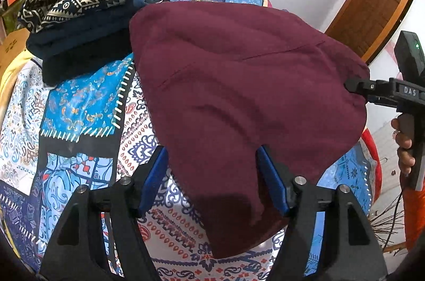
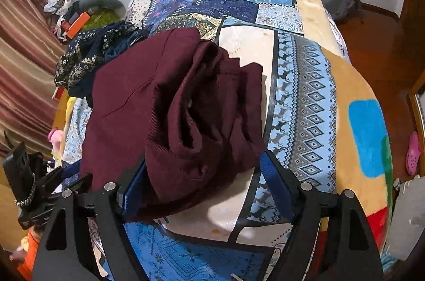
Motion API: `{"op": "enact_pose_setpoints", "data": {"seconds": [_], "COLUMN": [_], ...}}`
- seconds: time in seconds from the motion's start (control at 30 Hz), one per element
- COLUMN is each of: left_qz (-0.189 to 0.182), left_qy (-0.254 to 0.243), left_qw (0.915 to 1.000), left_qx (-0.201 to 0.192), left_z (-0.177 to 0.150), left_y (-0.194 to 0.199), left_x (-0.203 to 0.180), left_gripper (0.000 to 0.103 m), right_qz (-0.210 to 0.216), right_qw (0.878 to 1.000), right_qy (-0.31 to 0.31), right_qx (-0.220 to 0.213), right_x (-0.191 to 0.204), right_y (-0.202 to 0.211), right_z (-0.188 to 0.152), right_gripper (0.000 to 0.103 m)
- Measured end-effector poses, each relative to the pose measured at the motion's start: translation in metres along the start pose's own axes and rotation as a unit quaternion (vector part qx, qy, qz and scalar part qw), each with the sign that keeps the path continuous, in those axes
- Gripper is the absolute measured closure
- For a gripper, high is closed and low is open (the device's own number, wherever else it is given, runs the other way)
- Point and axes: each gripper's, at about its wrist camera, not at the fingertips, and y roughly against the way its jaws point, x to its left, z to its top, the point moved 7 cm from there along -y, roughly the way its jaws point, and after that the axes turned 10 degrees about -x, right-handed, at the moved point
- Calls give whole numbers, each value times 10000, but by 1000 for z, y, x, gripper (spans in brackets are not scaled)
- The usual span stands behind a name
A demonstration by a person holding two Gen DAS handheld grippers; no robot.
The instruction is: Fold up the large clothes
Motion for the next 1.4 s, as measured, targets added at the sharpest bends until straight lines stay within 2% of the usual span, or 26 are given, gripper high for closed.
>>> {"op": "enact_pose_setpoints", "data": {"seconds": [0.13,0.23,0.37,0.47,0.6,0.67,0.73,0.87,1.03,1.13,1.17,1.27,1.4], "left_qz": [-25,166,222,325,-29,-279,-503,-849,-1110,-1262,-1285,-1245,-1113], "left_qy": [-74,-145,124,334,895,1178,1385,1650,2058,2354,2380,2221,2187], "left_qw": [10000,9995,9983,9972,9954,9926,9890,9820,9710,9618,9608,9648,9670], "left_qx": [11,-223,-518,-582,-345,-120,120,356,497,603,615,652,687], "left_z": [7,24,50,63,67,62,55,48,46,45,45,48,49], "left_y": [8,18,26,22,4,-8,-22,-43,-64,-78,-81,-88,-91], "left_x": [0,6,22,38,53,58,59,58,64,68,67,60,56], "left_gripper": [34,34,34,34,34,34,34,33,23,17,15,6,2], "right_qz": [-49,-136,-150,-64,27,-47,112,420,690,947,1032,1214,1269], "right_qw": [9999,9996,9982,9983,9994,9995,9991,9976,9950,9908,9888,9836,9828], "right_qy": [25,260,563,560,327,224,127,-75,-190,-444,-547,-762,-731], "right_qx": [85,49,-146,-126,69,212,386,550,700,857,929,1091,1128], "right_x": [4,14,24,28,20,11,2,-12,-24,-26,-26,-22,-14], "right_y": [2,6,9,1,-16,-26,-35,-42,-54,-62,-66,-75,-76], "right_z": [7,21,40,51,57,55,51,45,39,40,39,38,39], "right_gripper": [26,26,24,24,24,24,24,13,1,1,1,1,3]}}
